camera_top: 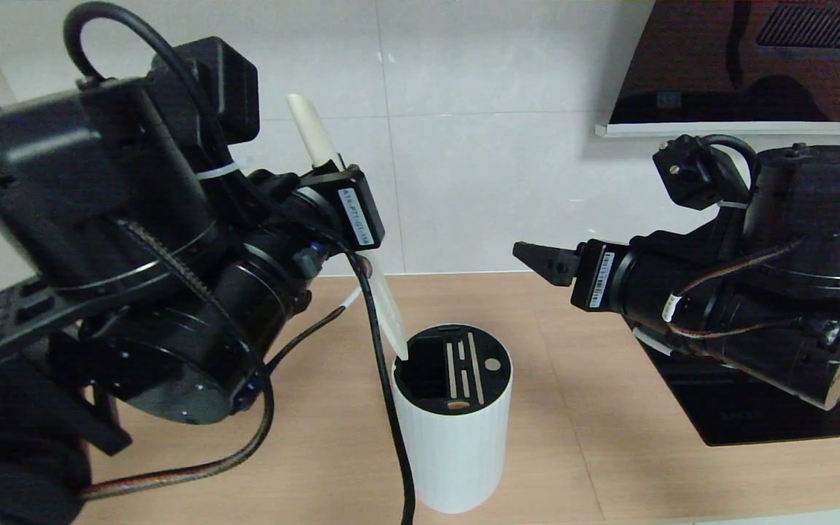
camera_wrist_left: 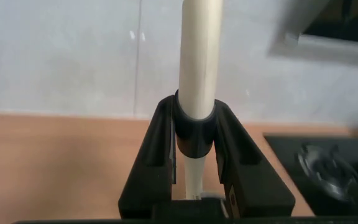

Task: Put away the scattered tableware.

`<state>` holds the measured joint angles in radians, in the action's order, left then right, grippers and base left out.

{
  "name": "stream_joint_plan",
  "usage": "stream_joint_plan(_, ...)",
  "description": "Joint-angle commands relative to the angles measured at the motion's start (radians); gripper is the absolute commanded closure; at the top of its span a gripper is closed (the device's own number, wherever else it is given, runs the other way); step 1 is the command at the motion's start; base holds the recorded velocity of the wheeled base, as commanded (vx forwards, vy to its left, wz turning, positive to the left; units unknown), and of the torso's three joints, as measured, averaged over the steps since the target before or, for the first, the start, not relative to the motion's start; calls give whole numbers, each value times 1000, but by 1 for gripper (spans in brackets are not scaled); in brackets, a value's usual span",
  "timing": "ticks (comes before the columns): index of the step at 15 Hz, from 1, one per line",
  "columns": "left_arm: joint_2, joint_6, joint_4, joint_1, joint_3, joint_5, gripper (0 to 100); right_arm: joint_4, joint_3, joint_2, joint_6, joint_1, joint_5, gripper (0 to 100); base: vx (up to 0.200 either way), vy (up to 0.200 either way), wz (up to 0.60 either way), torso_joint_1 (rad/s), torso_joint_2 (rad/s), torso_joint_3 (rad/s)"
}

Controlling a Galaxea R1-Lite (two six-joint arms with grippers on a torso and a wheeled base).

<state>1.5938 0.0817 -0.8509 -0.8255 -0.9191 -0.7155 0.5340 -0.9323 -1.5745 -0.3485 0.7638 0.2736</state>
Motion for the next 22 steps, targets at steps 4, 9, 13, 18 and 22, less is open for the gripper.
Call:
stream_joint_plan(4, 132, -100, -254, -41, 52, -41, 100, 1, 3, -13, 0, 0, 2, 0, 0, 0, 0, 0, 0, 0)
stream_joint_plan(9, 160, -94, -266, -64, 52, -42, 100, 1, 3, -12, 0, 0, 2, 0, 0, 0, 0, 0, 0, 0)
stream_joint_plan(13, 179, -94, -292, -64, 54, -42, 100, 1, 4, -12, 0, 0, 2, 0, 0, 0, 0, 0, 0, 0)
stream_joint_plan(18, 206, -94, -293, -64, 79, -39, 100, 1, 6, -13, 0, 0, 2, 0, 0, 0, 0, 0, 0, 0)
stream_joint_plan(22, 235, -89, -295, -75, 95, -41, 100, 0, 6, -15, 0, 0, 2, 0, 0, 0, 0, 0, 0, 0)
